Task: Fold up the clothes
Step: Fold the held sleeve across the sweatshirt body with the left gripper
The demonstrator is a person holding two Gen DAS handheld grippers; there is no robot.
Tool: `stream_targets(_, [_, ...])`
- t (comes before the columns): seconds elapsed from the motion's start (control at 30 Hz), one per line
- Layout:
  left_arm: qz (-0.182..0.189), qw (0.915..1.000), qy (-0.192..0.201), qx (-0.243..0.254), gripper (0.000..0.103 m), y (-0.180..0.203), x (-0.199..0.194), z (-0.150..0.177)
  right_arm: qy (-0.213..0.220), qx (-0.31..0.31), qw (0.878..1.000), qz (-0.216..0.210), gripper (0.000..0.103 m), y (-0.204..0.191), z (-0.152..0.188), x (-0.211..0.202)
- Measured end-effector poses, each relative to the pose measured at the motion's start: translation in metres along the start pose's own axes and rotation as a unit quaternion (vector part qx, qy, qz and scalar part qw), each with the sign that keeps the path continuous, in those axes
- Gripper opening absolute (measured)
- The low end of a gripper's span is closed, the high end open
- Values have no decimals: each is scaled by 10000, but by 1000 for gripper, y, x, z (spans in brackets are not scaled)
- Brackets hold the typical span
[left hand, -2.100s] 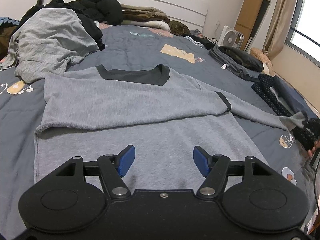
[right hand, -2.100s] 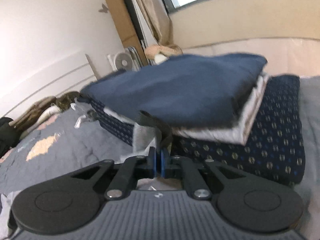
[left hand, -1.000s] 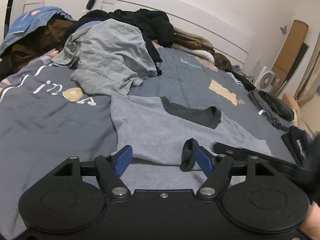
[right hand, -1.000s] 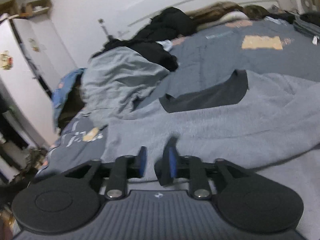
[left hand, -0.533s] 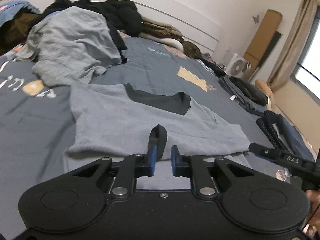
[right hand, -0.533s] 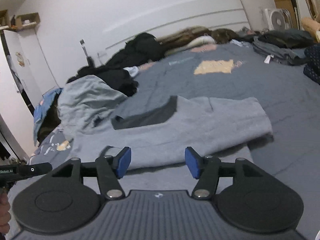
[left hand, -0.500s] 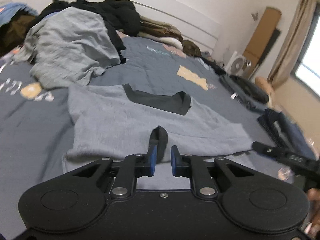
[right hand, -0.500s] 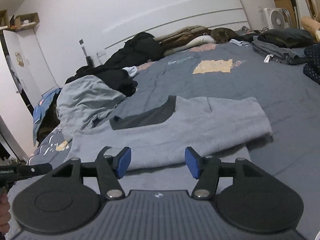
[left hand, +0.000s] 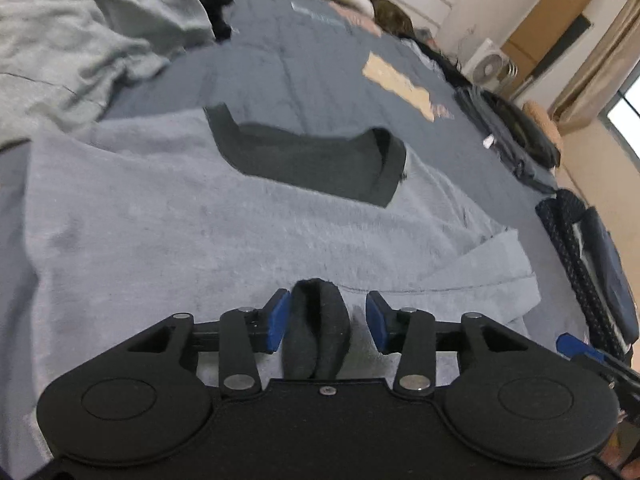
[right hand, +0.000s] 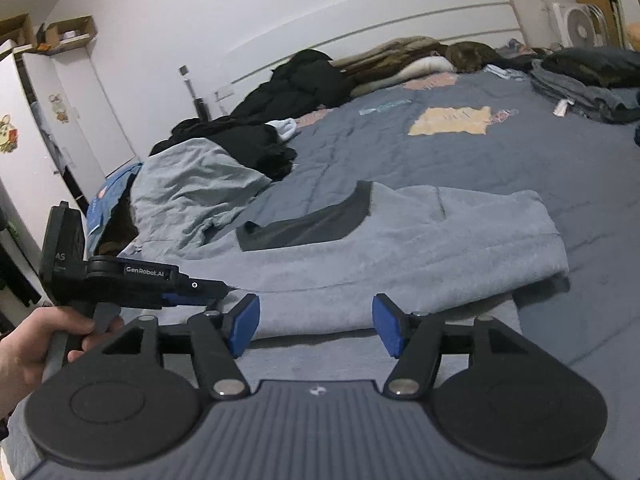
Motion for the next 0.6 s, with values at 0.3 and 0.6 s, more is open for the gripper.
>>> stream_targets(0.3, [12,9792,585,1944,6,54,-39,22,130,476,9987,115,63,27,-11,-5])
stream_targets(0.6, [-136,9171,-92,3984,10,98,-73,132,29,587,9981,198,64,42,-16,-5])
Point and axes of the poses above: each gripper's, at about its wrist camera, not at the fingertips, and x roughly the way its jaws point, y to its right, z to its underside, the point moved 8 cm from there along x, roughly the way its jaws point, and after that the axes turned 2 degrees about y, right-handed, at the moved point
